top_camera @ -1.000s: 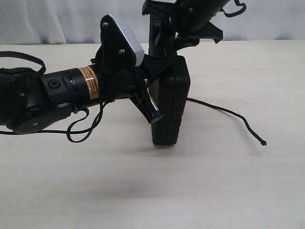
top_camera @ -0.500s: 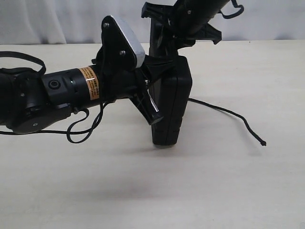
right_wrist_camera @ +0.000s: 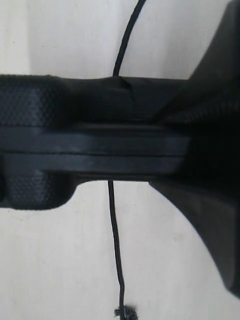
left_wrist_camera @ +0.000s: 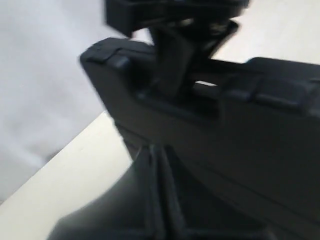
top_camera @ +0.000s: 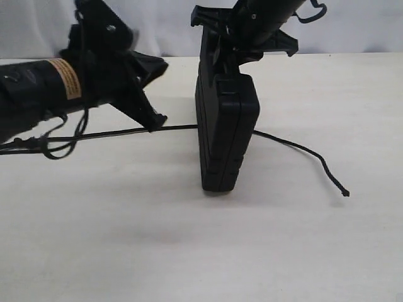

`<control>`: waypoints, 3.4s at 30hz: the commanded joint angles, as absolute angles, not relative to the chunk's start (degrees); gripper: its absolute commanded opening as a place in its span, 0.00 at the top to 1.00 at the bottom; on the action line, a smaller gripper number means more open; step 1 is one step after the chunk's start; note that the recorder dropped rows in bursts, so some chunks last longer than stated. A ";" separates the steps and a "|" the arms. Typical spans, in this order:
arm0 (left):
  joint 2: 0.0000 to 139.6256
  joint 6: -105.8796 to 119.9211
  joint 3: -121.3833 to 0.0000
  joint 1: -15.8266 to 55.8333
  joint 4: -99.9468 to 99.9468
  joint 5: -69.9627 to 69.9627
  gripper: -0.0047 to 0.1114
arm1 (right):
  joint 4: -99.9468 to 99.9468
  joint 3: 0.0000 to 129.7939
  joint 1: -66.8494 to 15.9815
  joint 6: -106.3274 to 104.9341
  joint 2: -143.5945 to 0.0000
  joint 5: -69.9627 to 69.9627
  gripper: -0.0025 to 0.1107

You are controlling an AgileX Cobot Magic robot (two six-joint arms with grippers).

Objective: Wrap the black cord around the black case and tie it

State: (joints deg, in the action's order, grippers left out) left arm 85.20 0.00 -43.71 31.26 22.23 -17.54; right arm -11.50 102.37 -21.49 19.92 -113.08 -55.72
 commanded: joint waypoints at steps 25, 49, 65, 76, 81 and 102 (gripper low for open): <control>83.04 -4.53 -41.93 20.28 20.27 -15.39 0.96 | -7.17 102.67 -21.43 17.38 -111.81 -58.34 0.71; 83.04 -4.53 -41.93 20.28 20.27 -15.39 0.96 | -6.38 103.25 -21.43 17.81 -110.42 -59.45 0.69; 83.04 -4.75 -41.93 20.28 20.27 -15.39 0.96 | -7.06 103.25 -21.43 17.43 -110.14 -59.87 0.94; 83.04 -4.75 -41.93 20.28 20.27 -15.39 0.96 | -8.34 103.25 -21.43 17.43 -110.14 -60.68 0.94; 83.04 -4.76 -41.93 20.28 20.27 -15.28 0.96 | -8.34 103.25 -21.43 17.43 -110.14 -60.67 0.94; 83.04 -6.40 -50.53 15.31 4.97 -5.45 0.96 | -8.34 103.25 -21.43 17.43 -110.14 -60.67 0.94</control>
